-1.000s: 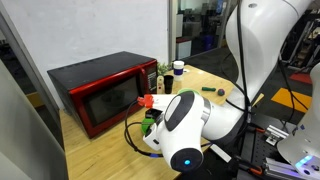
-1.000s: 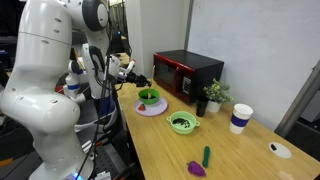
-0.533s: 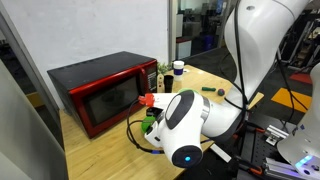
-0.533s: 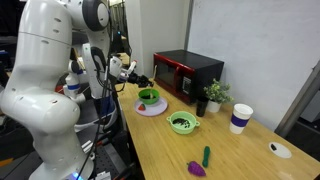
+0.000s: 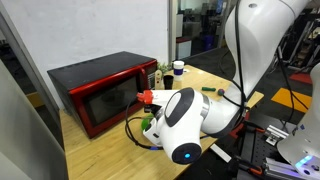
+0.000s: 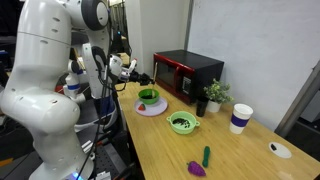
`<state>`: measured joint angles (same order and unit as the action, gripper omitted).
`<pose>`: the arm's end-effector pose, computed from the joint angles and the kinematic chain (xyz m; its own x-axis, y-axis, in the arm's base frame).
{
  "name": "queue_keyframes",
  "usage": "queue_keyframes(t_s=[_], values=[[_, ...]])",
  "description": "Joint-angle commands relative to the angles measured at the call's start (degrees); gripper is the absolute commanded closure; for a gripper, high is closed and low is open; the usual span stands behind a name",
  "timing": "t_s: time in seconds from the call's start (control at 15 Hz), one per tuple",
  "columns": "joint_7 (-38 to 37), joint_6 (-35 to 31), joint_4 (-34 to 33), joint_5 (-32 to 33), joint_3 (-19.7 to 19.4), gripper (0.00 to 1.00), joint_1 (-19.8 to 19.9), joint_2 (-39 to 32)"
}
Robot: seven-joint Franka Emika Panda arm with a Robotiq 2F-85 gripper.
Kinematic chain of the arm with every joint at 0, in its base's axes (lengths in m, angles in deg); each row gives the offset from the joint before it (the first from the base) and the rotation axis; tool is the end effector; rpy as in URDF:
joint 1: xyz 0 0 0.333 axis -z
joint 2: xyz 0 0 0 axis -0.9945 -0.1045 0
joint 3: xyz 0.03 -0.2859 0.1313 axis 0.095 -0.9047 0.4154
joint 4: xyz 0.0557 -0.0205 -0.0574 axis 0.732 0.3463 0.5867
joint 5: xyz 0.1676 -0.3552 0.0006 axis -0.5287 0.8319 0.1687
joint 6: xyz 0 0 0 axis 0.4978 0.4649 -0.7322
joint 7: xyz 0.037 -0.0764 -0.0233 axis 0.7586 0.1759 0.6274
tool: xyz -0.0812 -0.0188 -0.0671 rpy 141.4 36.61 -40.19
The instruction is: Use the big spoon to mix the contents of the green bowl on the plate then put it back on the table
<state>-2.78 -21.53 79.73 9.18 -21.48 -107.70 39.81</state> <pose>0.4601 0.3057 0.2093 -0.1404 0.2801 -0.9496 0.6511 0.7487 0.1246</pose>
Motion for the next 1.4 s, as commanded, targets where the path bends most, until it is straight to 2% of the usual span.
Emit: queue_keyframes(t_s=[0.0,0.67,1.33], values=[[0.75,0.44,-0.21,2.4,0.25,0.94,0.18,2.08],[5.54,-0.18,0.44,5.86,1.87,0.94,-0.71,8.37],[9.07,-0.5,4.37,5.89,3.22,0.94,-0.59,13.76]])
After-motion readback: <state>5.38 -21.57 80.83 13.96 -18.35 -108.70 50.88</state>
